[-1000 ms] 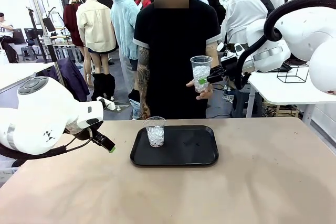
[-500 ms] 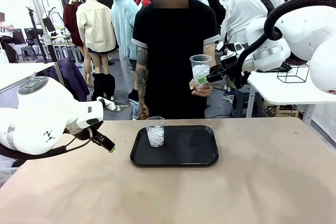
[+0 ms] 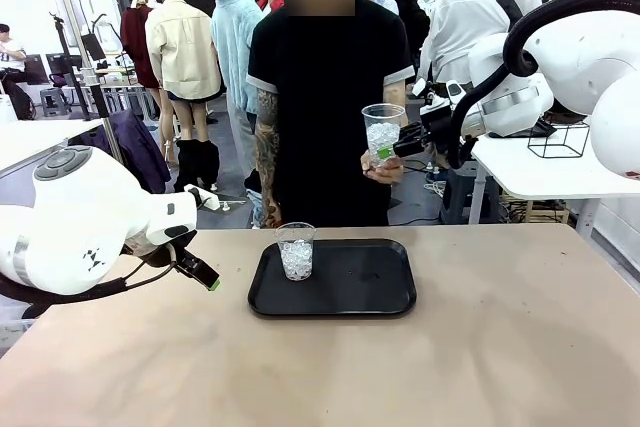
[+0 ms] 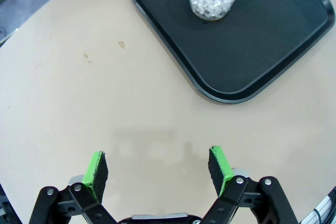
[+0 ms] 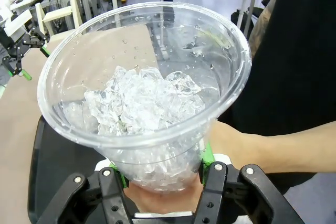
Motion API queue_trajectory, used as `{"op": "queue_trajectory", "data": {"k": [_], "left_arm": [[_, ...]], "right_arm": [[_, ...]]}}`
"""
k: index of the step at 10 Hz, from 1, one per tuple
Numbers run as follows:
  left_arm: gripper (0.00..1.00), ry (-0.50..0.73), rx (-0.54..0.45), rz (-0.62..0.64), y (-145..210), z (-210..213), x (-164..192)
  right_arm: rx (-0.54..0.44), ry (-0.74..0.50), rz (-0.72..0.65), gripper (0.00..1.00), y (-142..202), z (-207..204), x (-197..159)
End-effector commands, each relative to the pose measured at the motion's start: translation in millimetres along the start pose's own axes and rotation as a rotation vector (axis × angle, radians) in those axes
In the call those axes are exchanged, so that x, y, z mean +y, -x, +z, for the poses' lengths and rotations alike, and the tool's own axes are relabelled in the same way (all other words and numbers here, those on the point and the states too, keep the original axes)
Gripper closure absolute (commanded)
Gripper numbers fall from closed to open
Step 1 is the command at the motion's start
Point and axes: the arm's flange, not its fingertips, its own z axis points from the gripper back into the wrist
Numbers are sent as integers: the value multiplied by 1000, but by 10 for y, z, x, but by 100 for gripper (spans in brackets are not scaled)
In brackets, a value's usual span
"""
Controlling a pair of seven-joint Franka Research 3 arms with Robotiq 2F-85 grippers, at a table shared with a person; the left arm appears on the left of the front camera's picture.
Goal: Pour the drink into the iced cup.
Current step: Pick up the iced cup indicated by the human and present it to them.
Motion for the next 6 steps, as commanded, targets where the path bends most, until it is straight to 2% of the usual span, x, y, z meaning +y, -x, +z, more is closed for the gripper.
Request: {"op": "queue_trajectory", "data": {"k": [1, 2, 3, 4, 6], "left_arm": [[0, 0, -1, 3, 4, 7, 16], [0, 0, -1, 3, 4, 7, 16], [0, 0, -1, 3, 4, 7, 16], [0, 0, -1, 3, 4, 7, 16], [0, 0, -1, 3, 4, 7, 16]], "right_arm": [[0, 0, 0, 42, 1, 1, 0], [0, 0, 0, 35, 0, 0, 0], [2, 3, -3, 15, 6, 18, 20], [17, 12, 1, 0, 9, 69, 46], [9, 31, 0, 0, 63, 248, 133]]}}
